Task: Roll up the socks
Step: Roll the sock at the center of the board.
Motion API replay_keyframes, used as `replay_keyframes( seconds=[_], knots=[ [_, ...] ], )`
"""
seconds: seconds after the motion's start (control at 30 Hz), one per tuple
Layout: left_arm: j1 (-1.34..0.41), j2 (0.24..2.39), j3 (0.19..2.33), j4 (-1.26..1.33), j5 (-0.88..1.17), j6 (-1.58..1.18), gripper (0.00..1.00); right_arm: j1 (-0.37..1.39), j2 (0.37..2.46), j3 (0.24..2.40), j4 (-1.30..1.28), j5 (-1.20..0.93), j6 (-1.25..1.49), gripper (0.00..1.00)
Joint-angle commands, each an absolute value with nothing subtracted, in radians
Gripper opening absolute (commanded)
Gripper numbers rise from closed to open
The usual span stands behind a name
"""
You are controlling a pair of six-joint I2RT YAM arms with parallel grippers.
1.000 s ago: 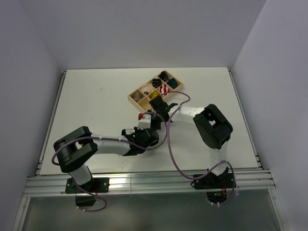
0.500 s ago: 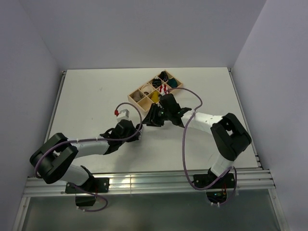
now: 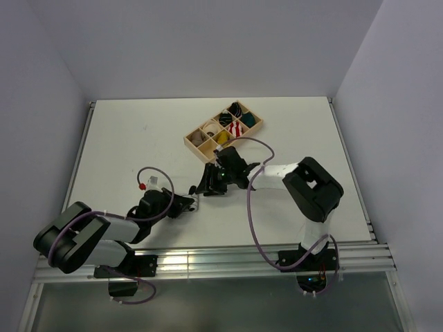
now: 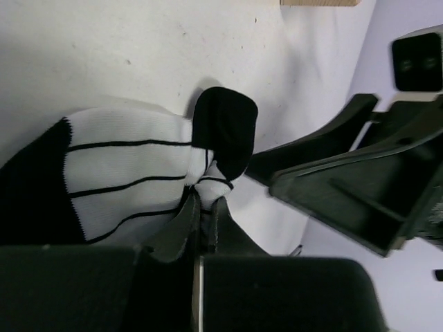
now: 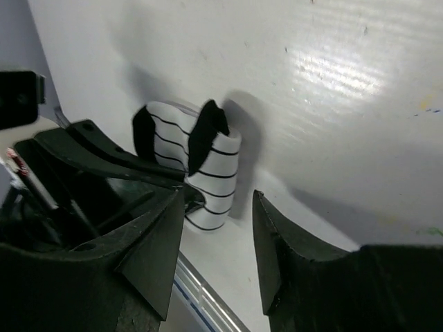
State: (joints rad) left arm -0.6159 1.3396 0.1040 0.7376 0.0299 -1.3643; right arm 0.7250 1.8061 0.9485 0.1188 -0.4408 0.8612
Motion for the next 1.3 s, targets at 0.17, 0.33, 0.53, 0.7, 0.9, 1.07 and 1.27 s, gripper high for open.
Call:
replay_keyframes(
  seconds=[0.17, 0.33, 0.53, 0.7, 0.9, 1.07, 1.27],
  knots=[
    [-0.603, 1.379, 0.014, 0.805, 0.058, -1.486, 0.04, 0.753, 1.923, 1.019, 0.161, -0.54, 0.831, 0.51],
    [-0.601, 1.342, 0.029, 0.743, 0.049, -1.456, 0.06, 0.753, 1.976, 1.037, 0.187, -0.584, 0.828, 0.48],
    [-0.603, 1.255, 0.043, 0.615, 0.026, -1.417, 0.3, 0.752, 1.974, 1.045, 0.15, -0.577, 0.775, 0.0],
    [-0.601, 1.145, 0.089, 0.384, -0.046, -1.375, 0.59, 0.741, 1.942, 1.026, 0.109, -0.535, 0.701, 0.0],
    [-0.575, 1.051, 0.149, 0.229, -0.12, -1.278, 0.58, 0.73, 1.896, 1.003, 0.078, -0.508, 0.623, 0.0],
    [-0.543, 1.135, 0.199, 0.247, -0.123, -1.185, 0.53, 0.727, 1.868, 0.999, 0.039, -0.473, 0.575, 0.0],
    [-0.54, 1.307, 0.32, 0.307, -0.101, -1.066, 0.49, 0.727, 1.838, 1.052, -0.084, -0.359, 0.526, 0.0]
  ],
)
